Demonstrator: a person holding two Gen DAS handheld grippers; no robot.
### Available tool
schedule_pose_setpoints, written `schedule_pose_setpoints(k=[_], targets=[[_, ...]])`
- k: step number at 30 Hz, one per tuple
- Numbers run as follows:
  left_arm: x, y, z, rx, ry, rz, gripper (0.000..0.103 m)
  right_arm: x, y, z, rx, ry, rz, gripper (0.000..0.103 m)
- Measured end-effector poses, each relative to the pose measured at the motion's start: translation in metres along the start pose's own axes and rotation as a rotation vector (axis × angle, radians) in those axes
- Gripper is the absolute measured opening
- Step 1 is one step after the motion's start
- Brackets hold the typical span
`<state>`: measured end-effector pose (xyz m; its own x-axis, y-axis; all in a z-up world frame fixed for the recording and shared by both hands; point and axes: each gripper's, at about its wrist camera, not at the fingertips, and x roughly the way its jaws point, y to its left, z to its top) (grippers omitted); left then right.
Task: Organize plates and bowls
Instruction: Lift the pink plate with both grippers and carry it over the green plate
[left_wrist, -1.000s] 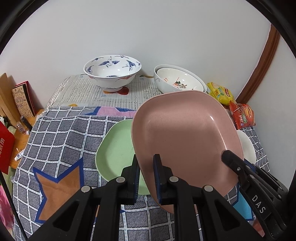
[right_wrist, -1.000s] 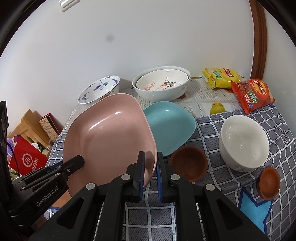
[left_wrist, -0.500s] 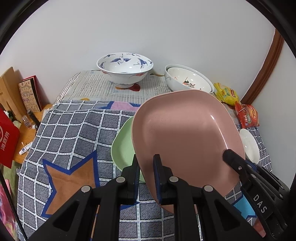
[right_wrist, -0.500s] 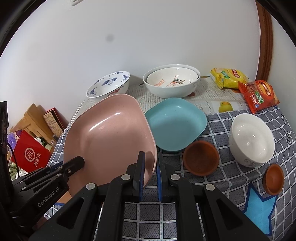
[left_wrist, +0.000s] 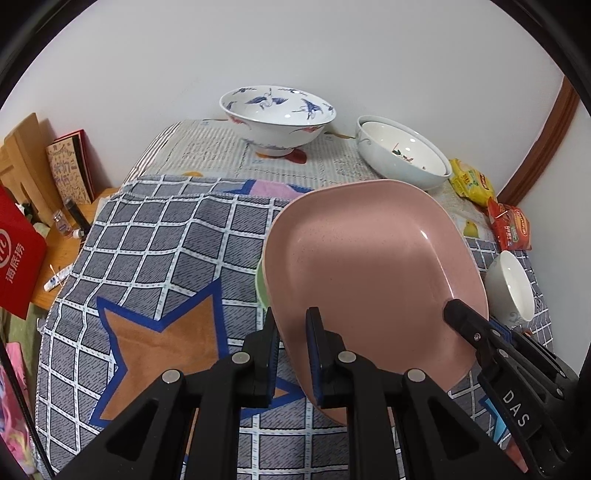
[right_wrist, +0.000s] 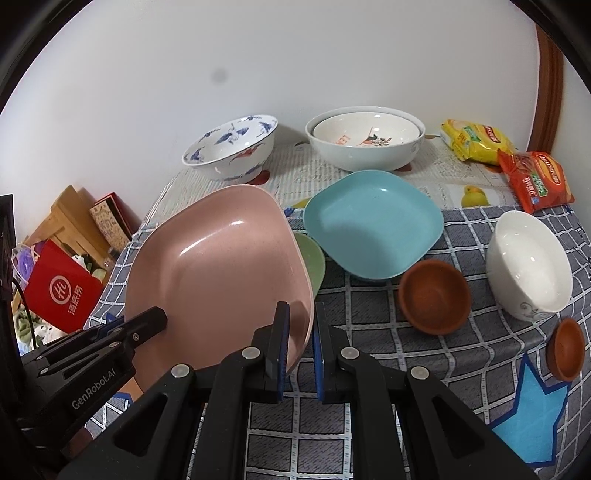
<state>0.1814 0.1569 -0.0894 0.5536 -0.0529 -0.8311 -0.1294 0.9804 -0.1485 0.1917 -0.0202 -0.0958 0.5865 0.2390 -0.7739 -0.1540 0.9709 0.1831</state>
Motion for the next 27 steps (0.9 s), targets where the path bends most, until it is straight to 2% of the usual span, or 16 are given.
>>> schedule_pose_setpoints(k=[12, 27], targets=[[0.011, 0.008, -0.004, -0.006, 0.023, 0.002, 0.014, 0.012, 0.005, -0.004, -0.011, 0.028, -0.003, 0.012], [0.034, 0.020, -0.009, -0.017, 0.072, 0.034, 0.014, 0.040, 0.011, -0.009, -0.025, 0.107, 0.006, 0.014]])
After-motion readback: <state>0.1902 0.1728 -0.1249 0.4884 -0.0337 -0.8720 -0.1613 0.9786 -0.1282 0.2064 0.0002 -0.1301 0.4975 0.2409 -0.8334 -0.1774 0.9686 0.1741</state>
